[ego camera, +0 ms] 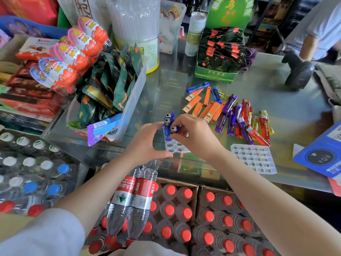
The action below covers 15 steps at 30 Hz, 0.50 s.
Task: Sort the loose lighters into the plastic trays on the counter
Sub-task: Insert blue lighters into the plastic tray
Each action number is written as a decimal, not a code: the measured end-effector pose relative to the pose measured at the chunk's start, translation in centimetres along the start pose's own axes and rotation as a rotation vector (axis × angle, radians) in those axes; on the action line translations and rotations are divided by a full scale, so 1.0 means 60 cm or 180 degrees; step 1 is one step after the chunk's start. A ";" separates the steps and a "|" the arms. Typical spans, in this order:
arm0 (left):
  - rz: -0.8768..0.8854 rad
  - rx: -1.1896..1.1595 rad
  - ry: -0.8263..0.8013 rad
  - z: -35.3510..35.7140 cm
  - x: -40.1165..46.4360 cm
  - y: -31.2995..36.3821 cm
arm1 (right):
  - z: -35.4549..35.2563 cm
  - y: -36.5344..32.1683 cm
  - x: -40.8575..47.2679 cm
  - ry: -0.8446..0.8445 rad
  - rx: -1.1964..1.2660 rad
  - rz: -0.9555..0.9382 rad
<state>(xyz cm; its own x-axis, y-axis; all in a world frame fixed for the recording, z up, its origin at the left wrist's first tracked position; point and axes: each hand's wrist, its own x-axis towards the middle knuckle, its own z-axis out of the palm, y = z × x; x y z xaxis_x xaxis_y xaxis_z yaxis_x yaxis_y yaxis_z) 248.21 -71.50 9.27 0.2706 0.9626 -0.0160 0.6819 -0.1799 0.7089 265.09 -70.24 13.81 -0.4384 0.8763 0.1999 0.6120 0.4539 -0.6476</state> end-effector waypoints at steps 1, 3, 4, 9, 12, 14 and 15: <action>0.0018 -0.0017 -0.0010 0.000 0.001 -0.001 | 0.003 -0.001 0.002 0.0015 -0.0021 0.0060; 0.0009 -0.0050 -0.0051 0.000 0.003 -0.004 | 0.011 -0.002 0.004 0.0089 0.0036 0.0303; -0.0001 -0.0047 -0.0071 0.001 0.004 -0.004 | 0.015 0.000 0.005 0.0166 0.0143 0.0448; 0.0087 0.0018 -0.0080 -0.003 0.008 -0.003 | 0.017 0.008 0.014 0.0210 0.0227 0.0682; 0.0105 0.0061 -0.0185 -0.013 0.017 -0.010 | -0.001 0.027 0.022 -0.0050 0.0128 0.0726; 0.0139 0.0056 -0.0222 -0.020 0.022 -0.013 | -0.019 0.048 0.030 0.0113 0.0334 0.0857; 0.0138 0.0050 -0.0229 -0.023 0.023 -0.013 | -0.028 0.058 0.038 0.0238 0.0395 0.0918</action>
<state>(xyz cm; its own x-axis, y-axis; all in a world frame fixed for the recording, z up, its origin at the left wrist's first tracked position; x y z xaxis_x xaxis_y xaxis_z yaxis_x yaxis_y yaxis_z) 247.13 -69.76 9.67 0.3478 0.9369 -0.0367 0.6790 -0.2247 0.6989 267.33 -66.42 13.24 -0.2063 0.9774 0.0455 0.6170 0.1660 -0.7692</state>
